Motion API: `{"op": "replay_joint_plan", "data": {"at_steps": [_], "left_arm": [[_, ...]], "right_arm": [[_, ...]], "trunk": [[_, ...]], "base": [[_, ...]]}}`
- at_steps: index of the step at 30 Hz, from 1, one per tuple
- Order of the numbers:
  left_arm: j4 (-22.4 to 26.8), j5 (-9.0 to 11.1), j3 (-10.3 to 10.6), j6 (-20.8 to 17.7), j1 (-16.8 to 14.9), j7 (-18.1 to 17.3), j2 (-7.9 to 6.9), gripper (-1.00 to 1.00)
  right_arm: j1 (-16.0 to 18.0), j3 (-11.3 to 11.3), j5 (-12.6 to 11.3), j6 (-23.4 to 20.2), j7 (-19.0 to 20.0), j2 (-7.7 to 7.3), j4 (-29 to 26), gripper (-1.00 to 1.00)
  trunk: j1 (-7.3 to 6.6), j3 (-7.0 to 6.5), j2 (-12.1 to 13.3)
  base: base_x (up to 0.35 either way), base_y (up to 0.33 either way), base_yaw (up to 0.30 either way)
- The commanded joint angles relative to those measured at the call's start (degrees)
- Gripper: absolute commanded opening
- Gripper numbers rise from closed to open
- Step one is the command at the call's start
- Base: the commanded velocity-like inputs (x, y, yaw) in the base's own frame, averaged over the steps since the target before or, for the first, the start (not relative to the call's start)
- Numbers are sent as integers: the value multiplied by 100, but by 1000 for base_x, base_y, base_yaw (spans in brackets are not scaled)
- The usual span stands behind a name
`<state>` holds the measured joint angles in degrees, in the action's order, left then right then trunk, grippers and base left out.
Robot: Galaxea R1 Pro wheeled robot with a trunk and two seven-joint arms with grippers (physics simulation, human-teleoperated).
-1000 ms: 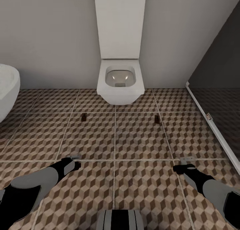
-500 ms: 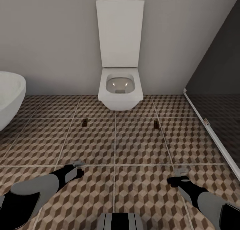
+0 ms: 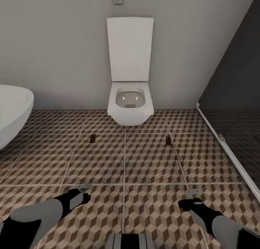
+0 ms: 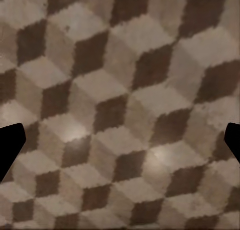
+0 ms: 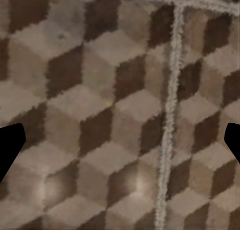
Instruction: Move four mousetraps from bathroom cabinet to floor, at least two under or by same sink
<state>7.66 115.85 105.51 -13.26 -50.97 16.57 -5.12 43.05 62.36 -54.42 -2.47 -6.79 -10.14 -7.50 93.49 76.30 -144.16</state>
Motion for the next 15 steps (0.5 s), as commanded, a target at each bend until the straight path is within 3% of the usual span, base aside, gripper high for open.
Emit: {"op": "replay_joint_plan", "data": {"at_steps": [1,8,15], "left_arm": [[23,16,22,-3,18,38,-6,100],[31,-1,28,20,169,39,-3,100],[29,-18,37,283,330,56,130,100]], "right_arm": [[-8,50,-40,-26,-42,-3,-23,100],[-128,49,-43,1,-42,82,-23,100],[-286,52,-52,247,-42,191,-20,100]], "trunk": [[-3,-19,0],[-21,-174,9],[-39,-329,19]], "base": [[0,0,0],[0,0,0],[0,0,0]]}}
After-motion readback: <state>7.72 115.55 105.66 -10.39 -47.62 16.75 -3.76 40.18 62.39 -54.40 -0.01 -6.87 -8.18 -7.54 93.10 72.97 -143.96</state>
